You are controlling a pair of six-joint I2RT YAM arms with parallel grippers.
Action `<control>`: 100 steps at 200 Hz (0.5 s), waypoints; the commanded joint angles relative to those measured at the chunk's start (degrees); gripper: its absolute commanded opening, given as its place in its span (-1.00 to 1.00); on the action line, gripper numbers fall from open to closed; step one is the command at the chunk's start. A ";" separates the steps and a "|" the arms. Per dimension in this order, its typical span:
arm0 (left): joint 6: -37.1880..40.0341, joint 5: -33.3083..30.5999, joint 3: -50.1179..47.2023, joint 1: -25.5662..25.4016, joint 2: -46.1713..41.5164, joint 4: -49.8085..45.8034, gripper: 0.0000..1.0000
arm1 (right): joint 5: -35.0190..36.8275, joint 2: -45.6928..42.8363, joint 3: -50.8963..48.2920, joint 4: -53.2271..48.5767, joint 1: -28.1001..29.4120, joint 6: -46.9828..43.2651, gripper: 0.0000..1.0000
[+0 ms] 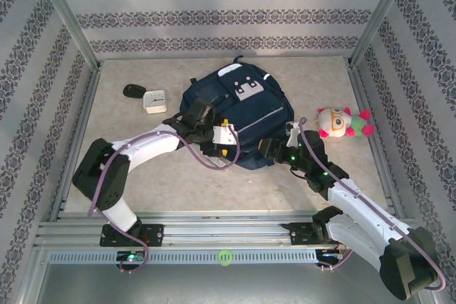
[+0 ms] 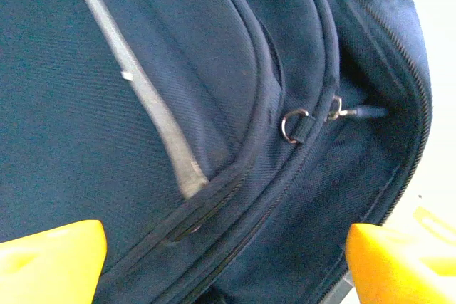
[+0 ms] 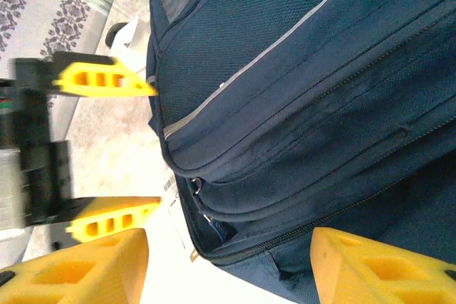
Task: Pack the student bag
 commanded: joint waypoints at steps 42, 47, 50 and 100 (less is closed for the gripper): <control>-1.97 2.20 0.70 -0.01 5.60 16.65 0.00 | -2.71 -2.05 0.24 -3.24 -0.15 -5.66 0.22; -3.21 2.70 0.64 -0.08 5.32 16.74 -0.08 | -2.67 -2.42 0.26 -3.97 -0.03 -6.39 0.22; -3.86 3.12 0.79 0.01 5.14 16.47 -0.11 | -2.55 -2.77 0.33 -4.61 0.09 -6.85 0.21; -13.55 10.31 6.52 0.06 3.76 3.96 -0.84 | 7.99 -10.15 4.77 -16.90 6.47 -5.94 0.17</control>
